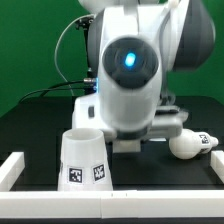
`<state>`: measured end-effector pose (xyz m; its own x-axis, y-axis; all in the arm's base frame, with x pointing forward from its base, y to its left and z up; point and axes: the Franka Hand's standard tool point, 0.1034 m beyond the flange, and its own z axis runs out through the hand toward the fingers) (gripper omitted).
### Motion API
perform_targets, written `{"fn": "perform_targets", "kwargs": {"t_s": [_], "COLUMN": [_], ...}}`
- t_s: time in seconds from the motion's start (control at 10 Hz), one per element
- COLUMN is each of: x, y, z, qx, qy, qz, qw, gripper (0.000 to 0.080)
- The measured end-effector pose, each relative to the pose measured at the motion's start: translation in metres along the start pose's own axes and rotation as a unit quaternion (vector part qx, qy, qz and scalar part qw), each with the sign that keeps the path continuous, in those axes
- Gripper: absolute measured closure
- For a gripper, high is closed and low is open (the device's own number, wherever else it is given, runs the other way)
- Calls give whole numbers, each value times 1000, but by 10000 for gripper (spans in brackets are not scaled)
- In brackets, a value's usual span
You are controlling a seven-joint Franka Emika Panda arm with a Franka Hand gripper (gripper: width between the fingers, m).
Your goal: Assemble lamp
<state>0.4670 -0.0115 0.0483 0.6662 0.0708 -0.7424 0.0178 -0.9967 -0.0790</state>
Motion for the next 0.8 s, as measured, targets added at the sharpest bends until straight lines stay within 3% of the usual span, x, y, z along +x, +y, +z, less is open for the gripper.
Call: {"fn": "perform_targets", "kwargs": {"t_s": [0.2, 0.3, 0.6, 0.7, 0.8], "x": [-14, -23, -19, -12, -13], "y": [-7, -13, -13, -13, -25], "z": [-38, -46, -49, -55, -68], "qx": [4, 5, -2, -7, -4], "qy": [48, 68, 162, 210, 251], "qz": [-1, 2, 2, 1, -2], "qw": [999, 998, 987, 978, 968], "gripper": [272, 272, 272, 272, 272]}}
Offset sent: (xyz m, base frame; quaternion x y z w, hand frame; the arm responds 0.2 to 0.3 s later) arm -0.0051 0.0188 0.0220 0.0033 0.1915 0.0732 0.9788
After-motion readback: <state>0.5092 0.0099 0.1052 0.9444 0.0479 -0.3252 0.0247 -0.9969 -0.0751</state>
